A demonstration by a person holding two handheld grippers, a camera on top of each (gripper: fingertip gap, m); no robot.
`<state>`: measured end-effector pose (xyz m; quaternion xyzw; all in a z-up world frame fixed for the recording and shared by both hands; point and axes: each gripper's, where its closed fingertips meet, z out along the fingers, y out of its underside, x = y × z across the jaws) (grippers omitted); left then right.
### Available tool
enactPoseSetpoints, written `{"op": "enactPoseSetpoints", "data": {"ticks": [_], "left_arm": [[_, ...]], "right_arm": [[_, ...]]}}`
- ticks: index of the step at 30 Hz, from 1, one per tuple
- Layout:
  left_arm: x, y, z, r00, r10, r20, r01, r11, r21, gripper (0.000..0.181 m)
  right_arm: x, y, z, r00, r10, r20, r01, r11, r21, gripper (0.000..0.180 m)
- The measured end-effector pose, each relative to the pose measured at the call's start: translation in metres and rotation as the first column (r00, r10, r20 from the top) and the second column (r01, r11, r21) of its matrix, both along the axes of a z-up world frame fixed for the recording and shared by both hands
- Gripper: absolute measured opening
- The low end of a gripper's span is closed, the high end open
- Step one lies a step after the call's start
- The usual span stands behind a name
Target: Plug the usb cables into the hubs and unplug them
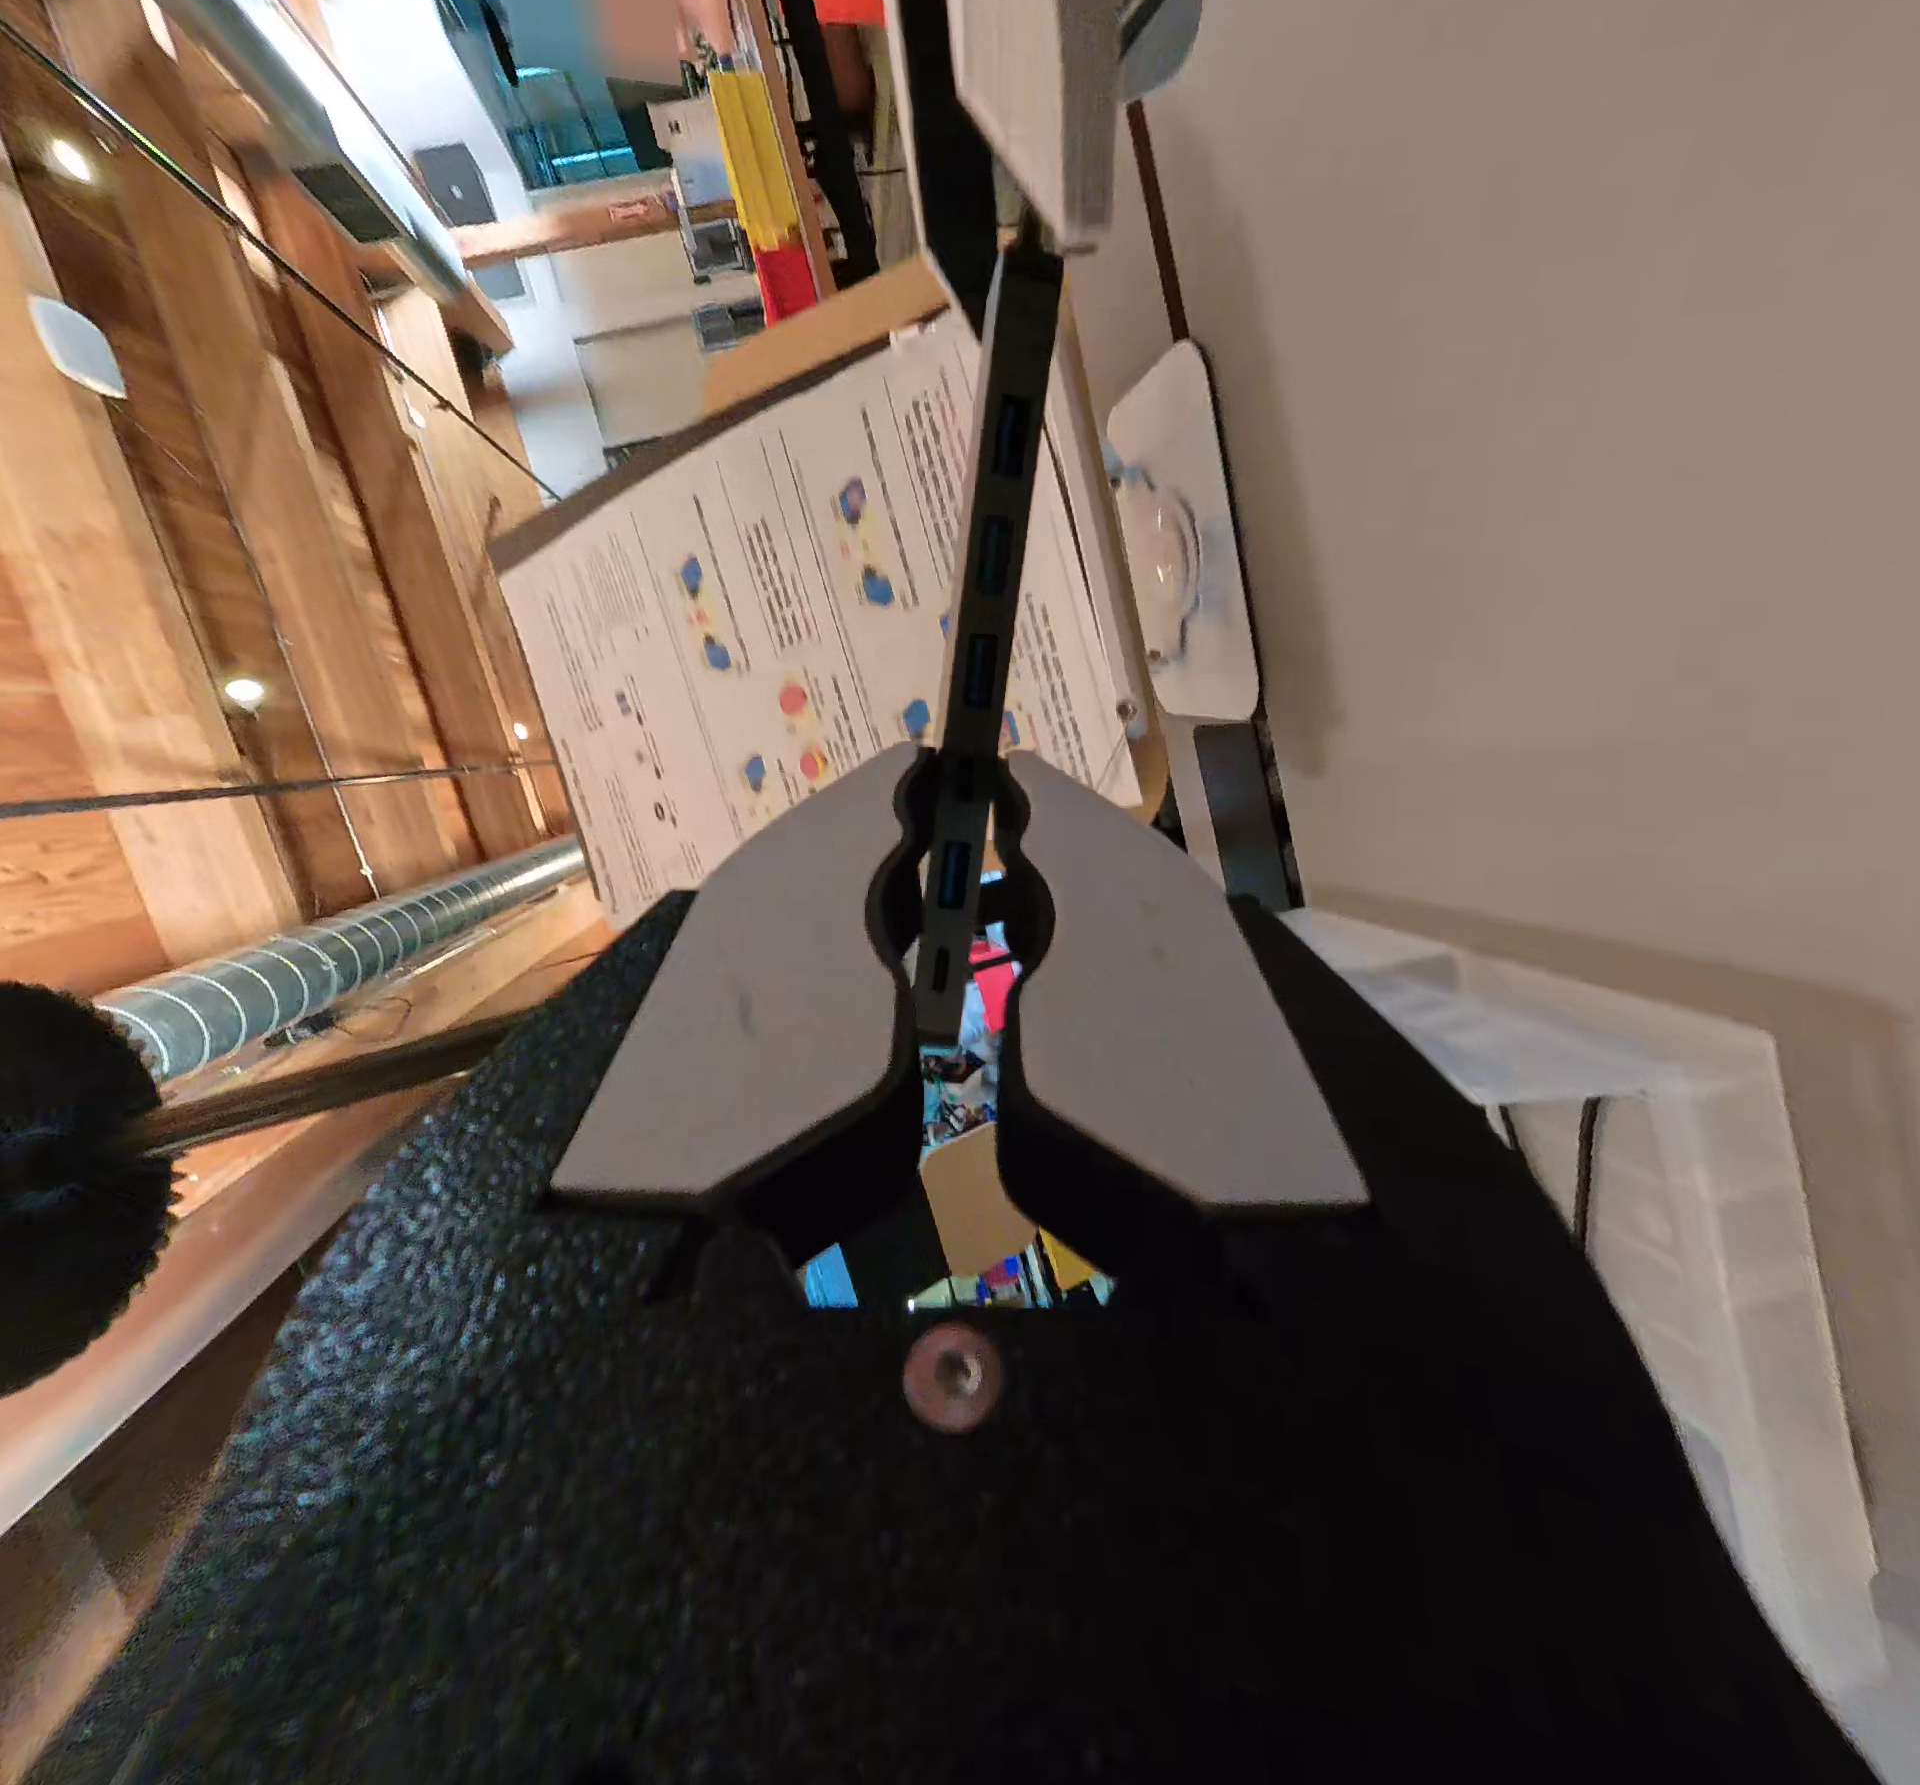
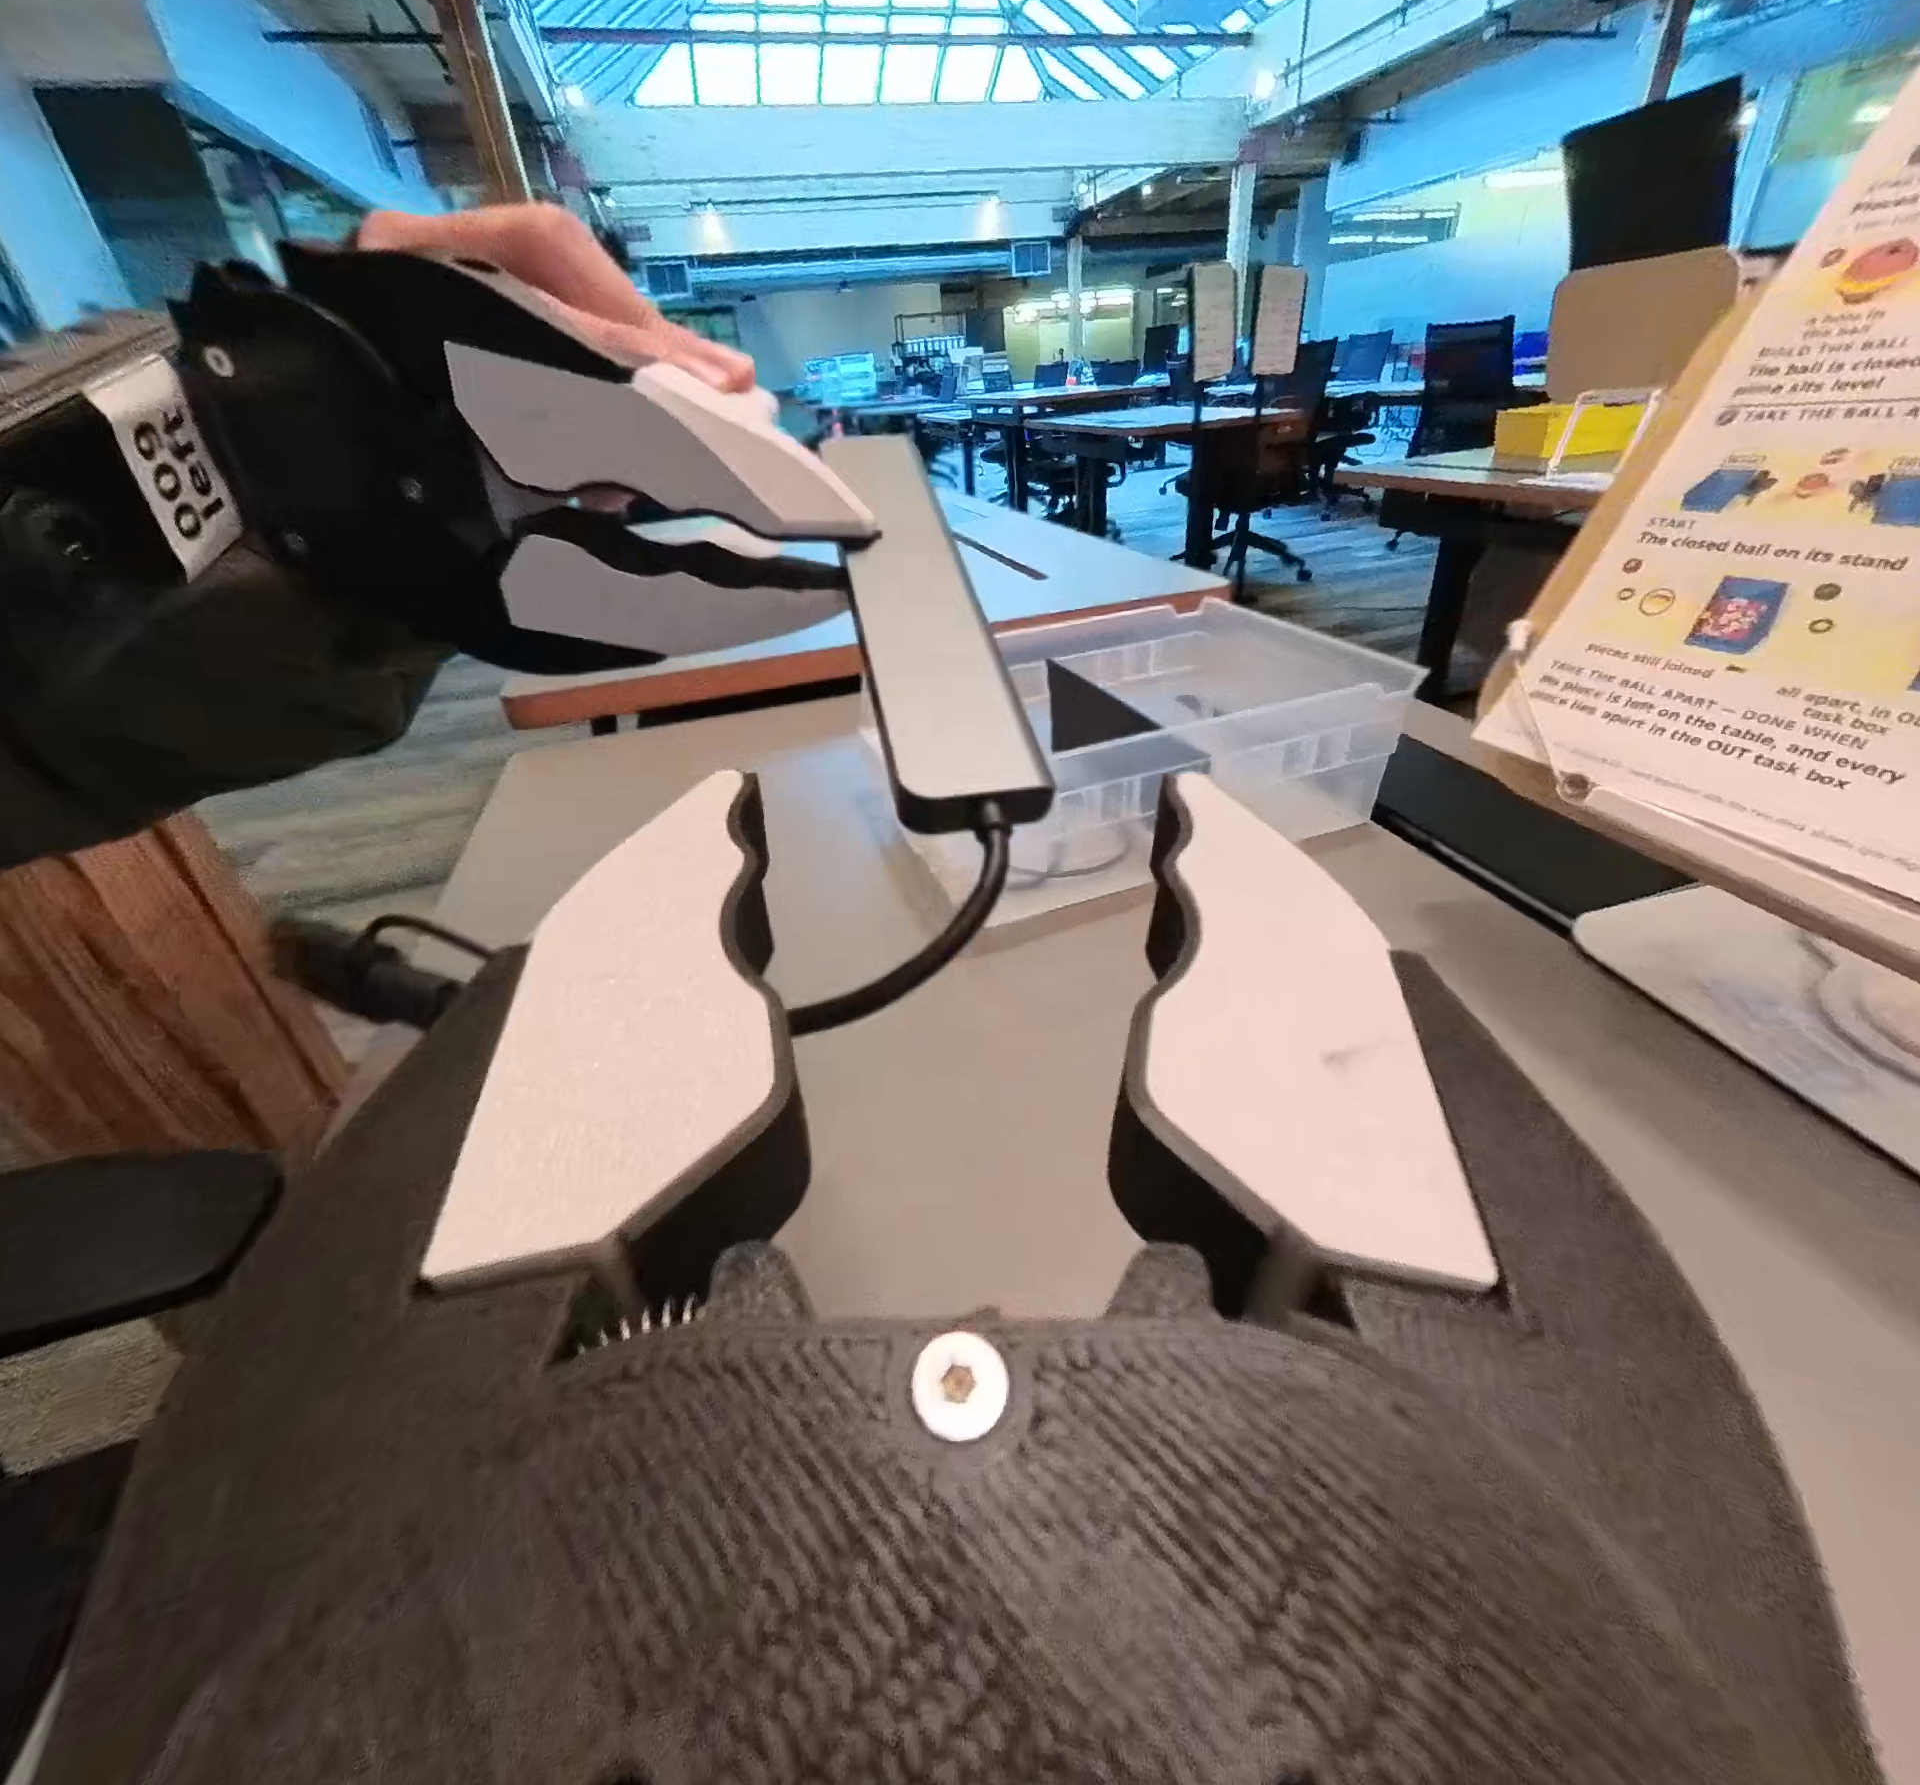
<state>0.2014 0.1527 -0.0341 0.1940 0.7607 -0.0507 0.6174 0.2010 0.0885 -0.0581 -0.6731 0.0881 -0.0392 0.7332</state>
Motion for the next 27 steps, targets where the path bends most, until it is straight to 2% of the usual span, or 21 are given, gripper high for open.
{"op": "enactPoseSetpoints", "data": {"ticks": [3, 6, 12, 18, 24, 27], "left_arm": [[-0.012, -0.020, -0.004, 0.999, -0.038, 0.006, 0.038, 0.999, -0.018, 0.009], [-0.018, -0.032, -0.009, 0.998, -0.062, 0.016, 0.062, 0.998, -0.019, 0.009], [-0.024, -0.047, -0.014, 0.995, -0.081, 0.051, 0.083, 0.996, -0.043, 0.009], [-0.027, -0.052, -0.024, 0.995, -0.087, 0.039, 0.089, 0.995, -0.049, 0.009], [-0.027, -0.054, -0.033, 0.994, -0.103, -0.020, 0.099, 0.985, -0.143, 0.010], [-0.026, -0.054, -0.027, 0.991, -0.119, -0.070, 0.088, 0.936, -0.340, 0.013]], "right_arm": [[-0.016, -0.014, 0.000, 1.000, -0.009, 0.023, 0.008, 1.000, 0.020, 0.058], [-0.029, -0.023, -0.005, 0.999, 0.035, -0.022, -0.034, 0.999, 0.034, 0.055], [-0.030, -0.037, -0.013, 0.988, 0.037, -0.150, -0.024, 0.996, 0.088, 0.049], [-0.026, -0.040, -0.028, 0.995, -0.002, -0.097, 0.006, 0.999, 0.043, 0.035], [-0.027, -0.043, -0.034, 0.993, 0.012, -0.121, 0.000, 0.995, 0.101, 0.030], [-0.023, -0.046, -0.036, 0.976, 0.043, -0.213, -0.003, 0.983, 0.184, 0.030]]}}
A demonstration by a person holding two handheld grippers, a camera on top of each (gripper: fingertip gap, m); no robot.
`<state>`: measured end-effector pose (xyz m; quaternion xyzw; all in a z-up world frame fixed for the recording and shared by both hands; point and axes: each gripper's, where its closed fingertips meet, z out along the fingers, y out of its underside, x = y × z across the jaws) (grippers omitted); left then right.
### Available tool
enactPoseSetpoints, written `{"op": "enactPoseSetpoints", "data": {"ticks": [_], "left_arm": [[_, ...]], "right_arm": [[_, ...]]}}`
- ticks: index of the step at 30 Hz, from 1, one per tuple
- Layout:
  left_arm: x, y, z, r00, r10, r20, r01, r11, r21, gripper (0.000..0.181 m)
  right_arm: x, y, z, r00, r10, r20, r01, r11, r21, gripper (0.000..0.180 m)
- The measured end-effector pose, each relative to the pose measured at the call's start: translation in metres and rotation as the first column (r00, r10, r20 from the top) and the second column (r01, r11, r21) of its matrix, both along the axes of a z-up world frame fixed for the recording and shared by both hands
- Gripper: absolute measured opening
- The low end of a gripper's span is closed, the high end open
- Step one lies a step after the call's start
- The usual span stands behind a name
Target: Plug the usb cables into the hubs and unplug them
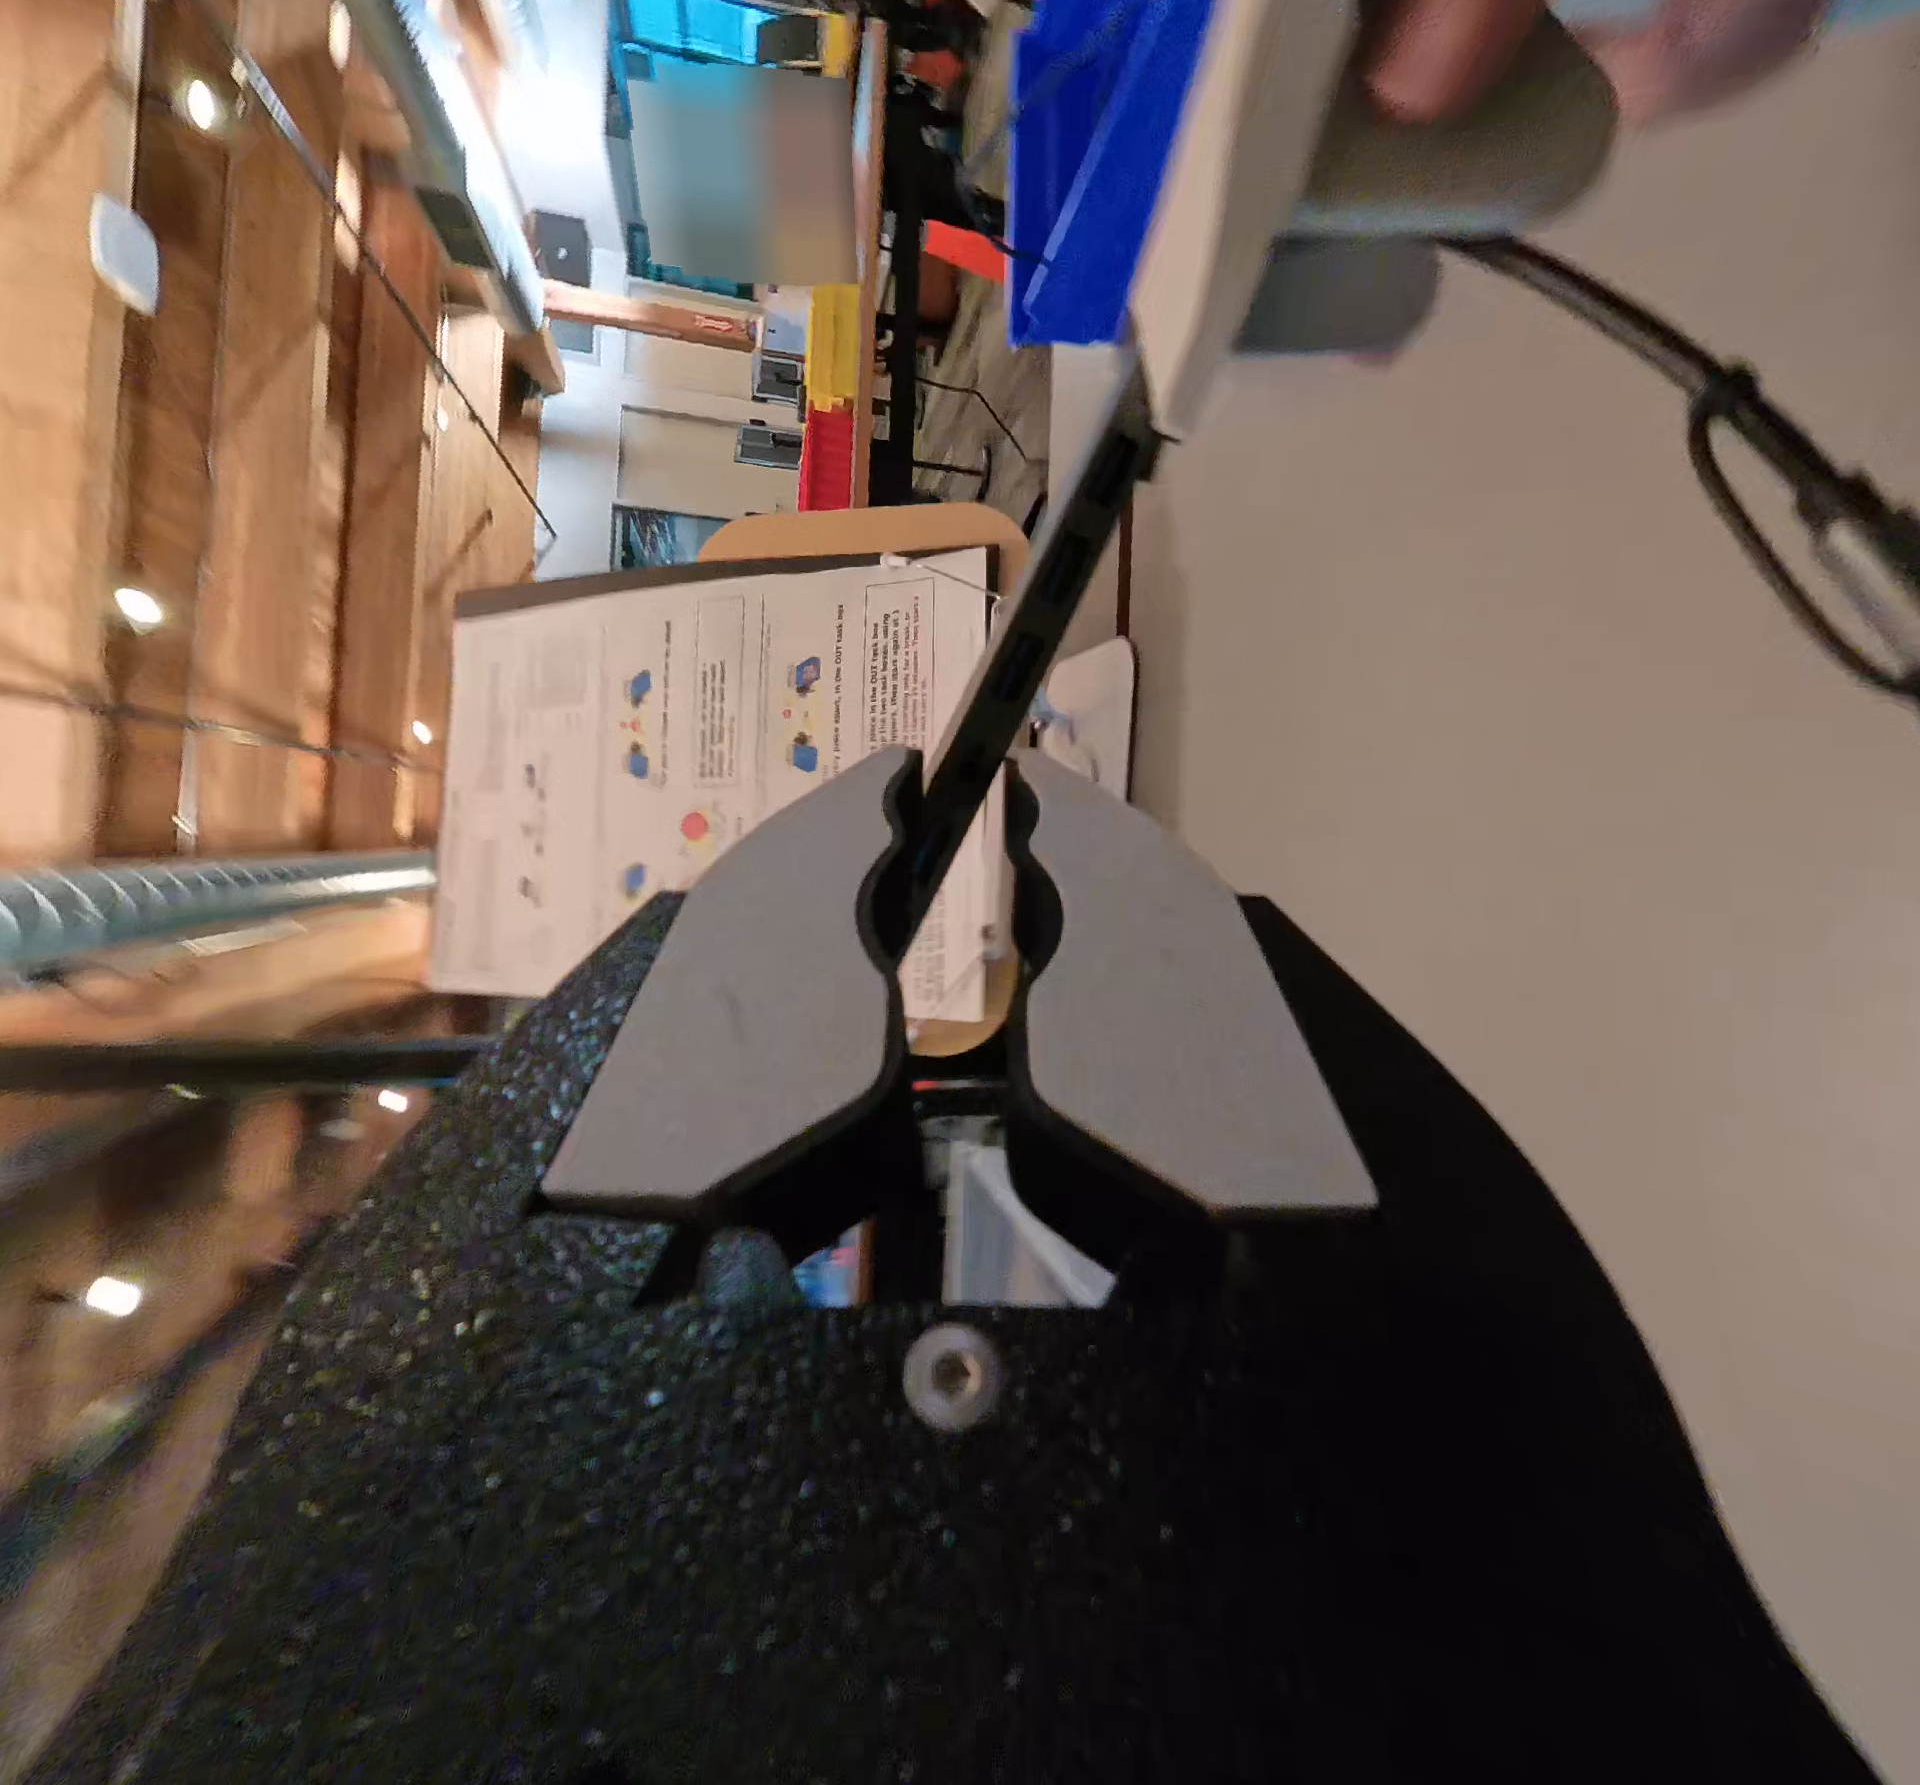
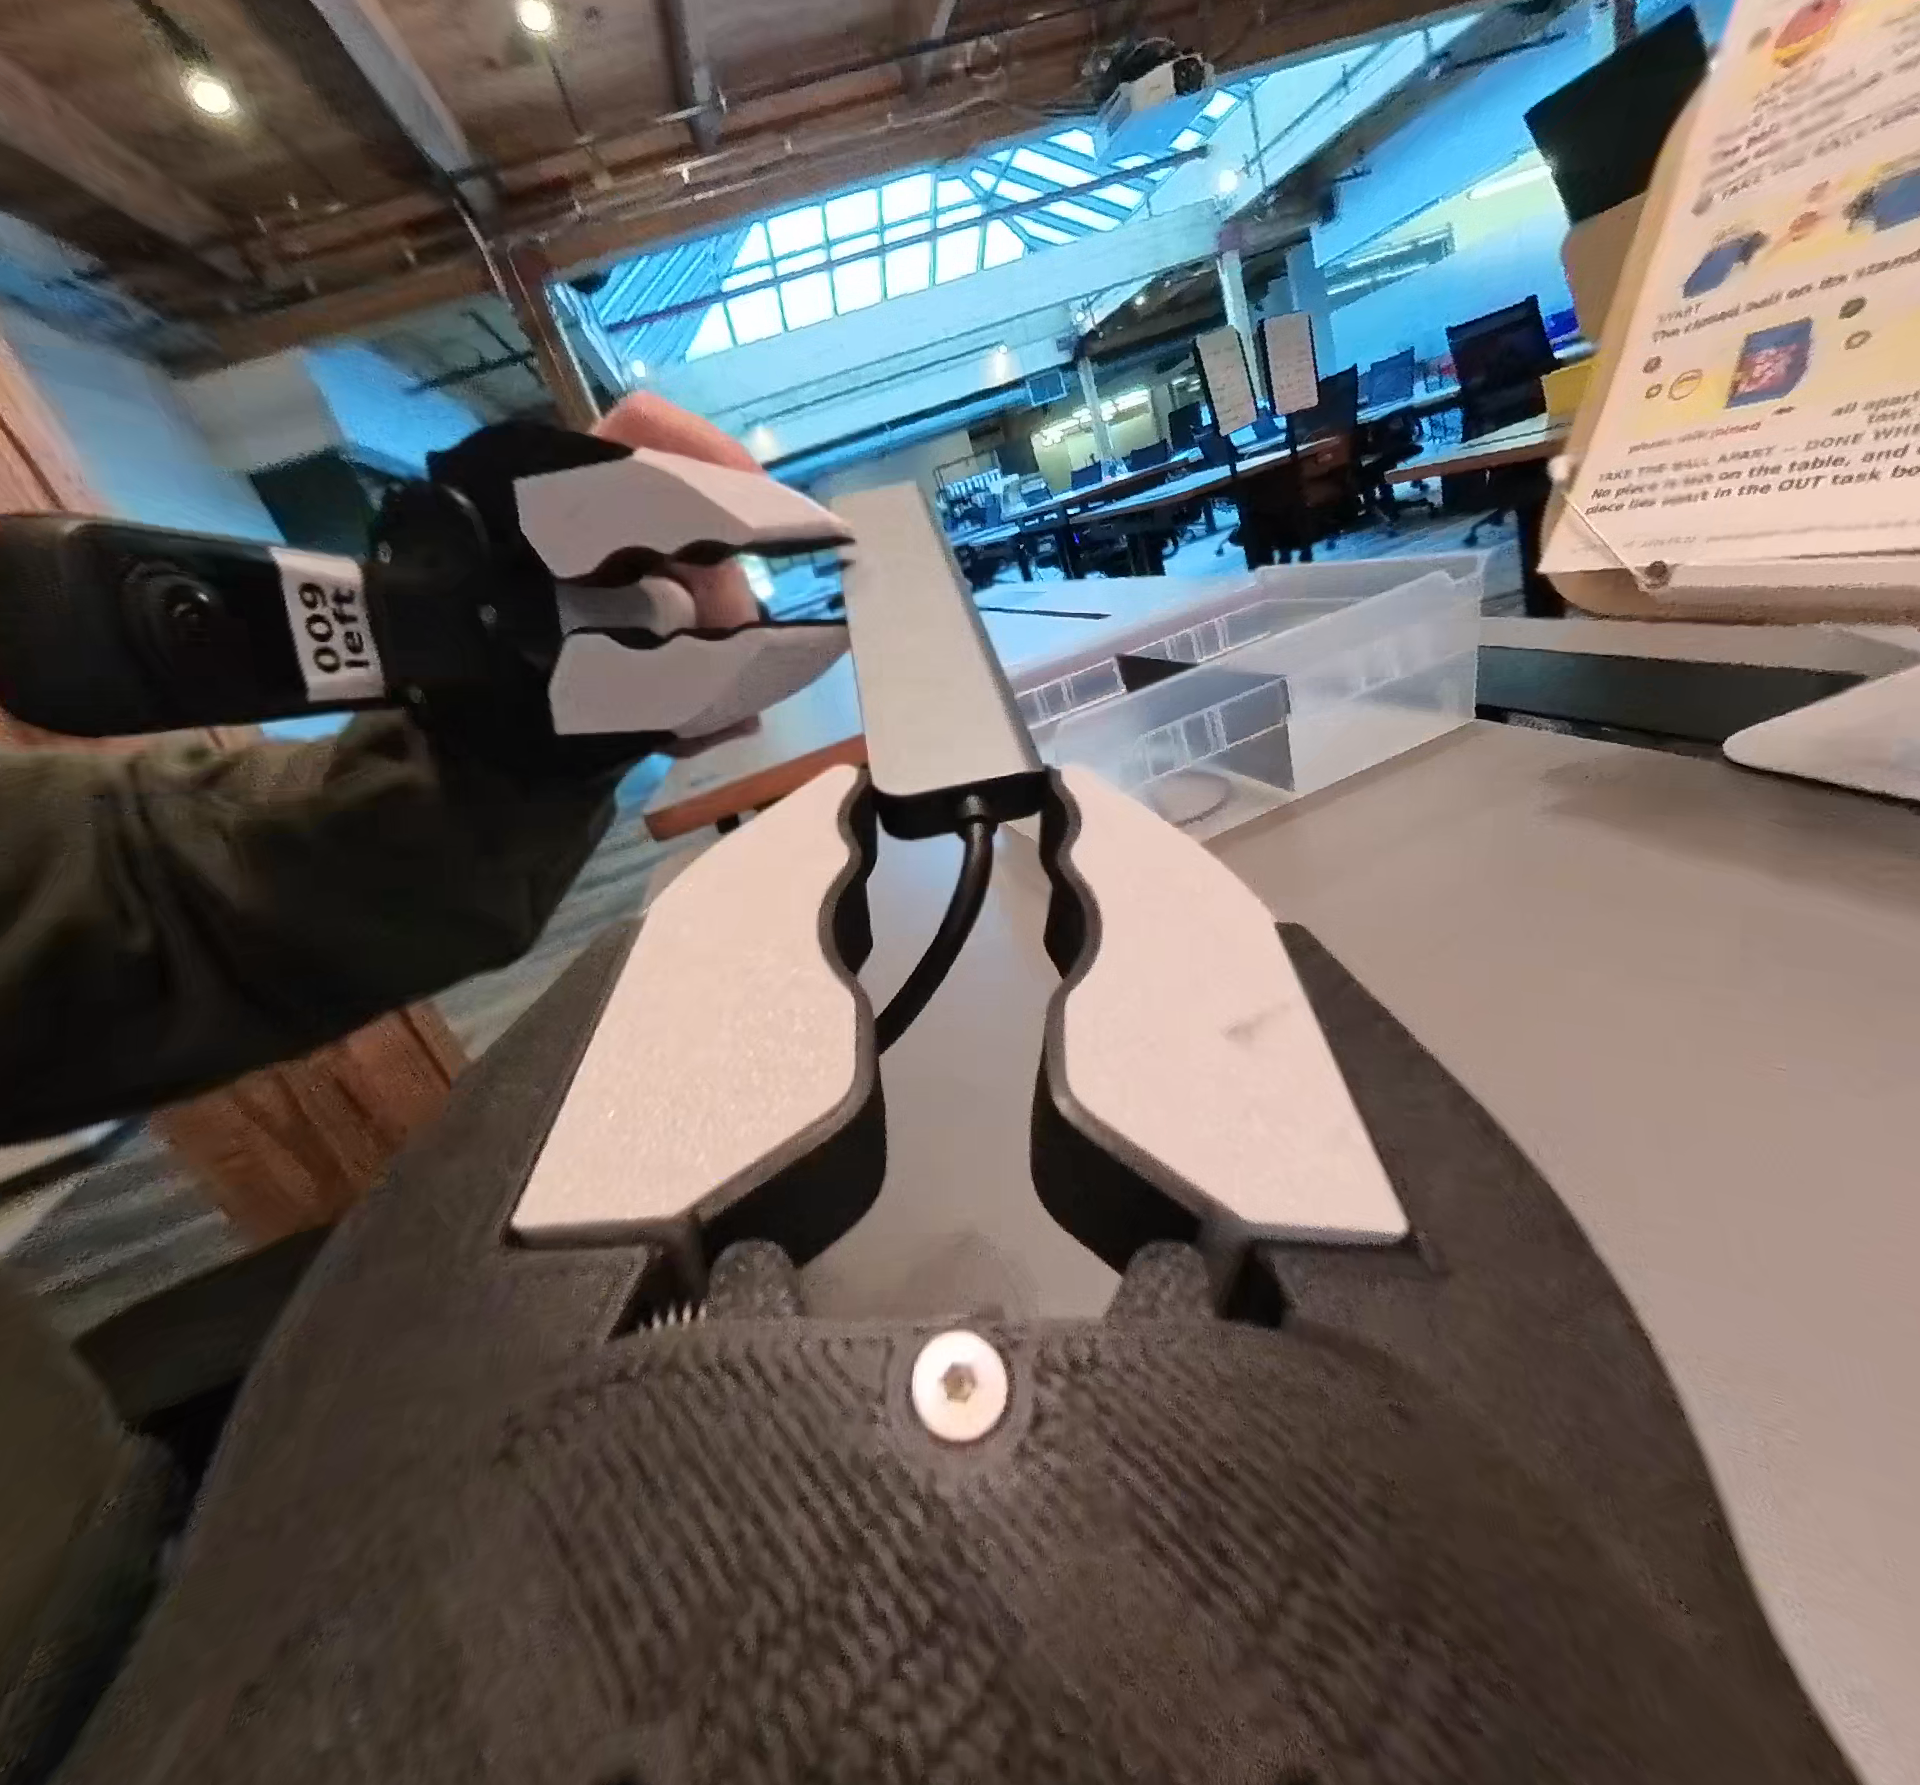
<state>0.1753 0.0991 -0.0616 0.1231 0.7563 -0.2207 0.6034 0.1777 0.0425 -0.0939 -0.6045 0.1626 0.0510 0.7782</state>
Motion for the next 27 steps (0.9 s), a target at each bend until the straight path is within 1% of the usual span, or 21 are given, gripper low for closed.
{"op": "enactPoseSetpoints", "data": {"ticks": [2, 3, 4, 6, 8, 9, 11, 12, 14, 15, 17, 19, 20, 22, 25, 27], "left_arm": [[-0.001, 0.006, 0.011, 0.998, 0.011, -0.067, -0.025, 0.976, -0.217, 0.026], [-0.003, 0.011, 0.017, 0.995, 0.013, -0.103, -0.048, 0.938, -0.344, 0.030], [-0.004, 0.017, 0.022, 0.989, 0.002, -0.149, -0.073, 0.879, -0.472, 0.034], [-0.005, 0.026, 0.021, 0.959, -0.059, -0.279, -0.153, 0.719, -0.678, 0.038], [-0.001, 0.031, 0.009, 0.905, -0.140, -0.401, -0.260, 0.563, -0.784, 0.046], [0.001, 0.030, 0.000, 0.872, -0.191, -0.450, -0.309, 0.499, -0.810, 0.048], [0.001, 0.020, -0.019, 0.784, -0.328, -0.527, -0.372, 0.432, -0.822, 0.049], [0.003, 0.016, -0.027, 0.750, -0.373, -0.547, -0.404, 0.397, -0.824, 0.051], [0.002, 0.003, -0.038, 0.670, -0.495, -0.553, -0.433, 0.344, -0.833, 0.051], [0.003, -0.001, -0.041, 0.645, -0.540, -0.540, -0.445, 0.309, -0.840, 0.050], [0.005, -0.008, -0.039, 0.622, -0.613, -0.487, -0.437, 0.245, -0.866, 0.043], [0.005, -0.013, -0.037, 0.608, -0.660, -0.442, -0.417, 0.208, -0.885, 0.038], [0.005, -0.016, -0.037, 0.604, -0.673, -0.428, -0.408, 0.200, -0.891, 0.037], [0.007, -0.019, -0.043, 0.597, -0.674, -0.436, -0.410, 0.210, -0.887, 0.036], [0.006, -0.022, -0.045, 0.590, -0.697, -0.408, -0.397, 0.190, -0.898, 0.029], [0.006, -0.023, -0.046, 0.599, -0.692, -0.402, -0.384, 0.192, -0.903, 0.026]], "right_arm": [[0.009, -0.005, -0.002, 0.997, -0.018, -0.071, 0.022, 0.998, 0.053, 0.030], [0.011, -0.008, -0.003, 0.996, -0.013, -0.092, 0.020, 0.997, 0.071, 0.030], [0.014, -0.010, -0.005, 0.994, -0.021, -0.107, 0.030, 0.996, 0.082, 0.030], [0.015, -0.011, -0.007, 0.992, 0.001, -0.130, 0.012, 0.995, 0.101, 0.030], [0.014, -0.009, -0.010, 0.990, 0.014, -0.138, 0.001, 0.994, 0.107, 0.030], [0.012, -0.007, -0.010, 0.989, 0.028, -0.145, -0.011, 0.993, 0.118, 0.030], [0.008, -0.005, -0.012, 0.987, 0.049, -0.153, -0.028, 0.990, 0.140, 0.030], [0.006, -0.004, -0.014, 0.986, 0.049, -0.159, -0.026, 0.989, 0.145, 0.030], [0.001, -0.002, -0.017, 0.985, 0.073, -0.156, -0.049, 0.987, 0.152, 0.030], [0.000, -0.001, -0.019, 0.984, 0.074, -0.160, -0.049, 0.987, 0.151, 0.030], [-0.002, 0.000, -0.024, 0.981, 0.091, -0.169, -0.065, 0.986, 0.156, 0.030], [-0.002, 0.000, -0.027, 0.981, 0.093, -0.173, -0.065, 0.985, 0.160, 0.030], [-0.003, 0.001, -0.027, 0.980, 0.103, -0.171, -0.075, 0.983, 0.167, 0.030], [-0.006, 0.001, -0.026, 0.978, 0.123, -0.167, -0.092, 0.980, 0.178, 0.030], [-0.008, 0.003, -0.029, 0.974, 0.138, -0.178, -0.105, 0.977, 0.186, 0.030], [-0.007, 0.004, -0.032, 0.972, 0.141, -0.188, -0.105, 0.977, 0.187, 0.030]]}}
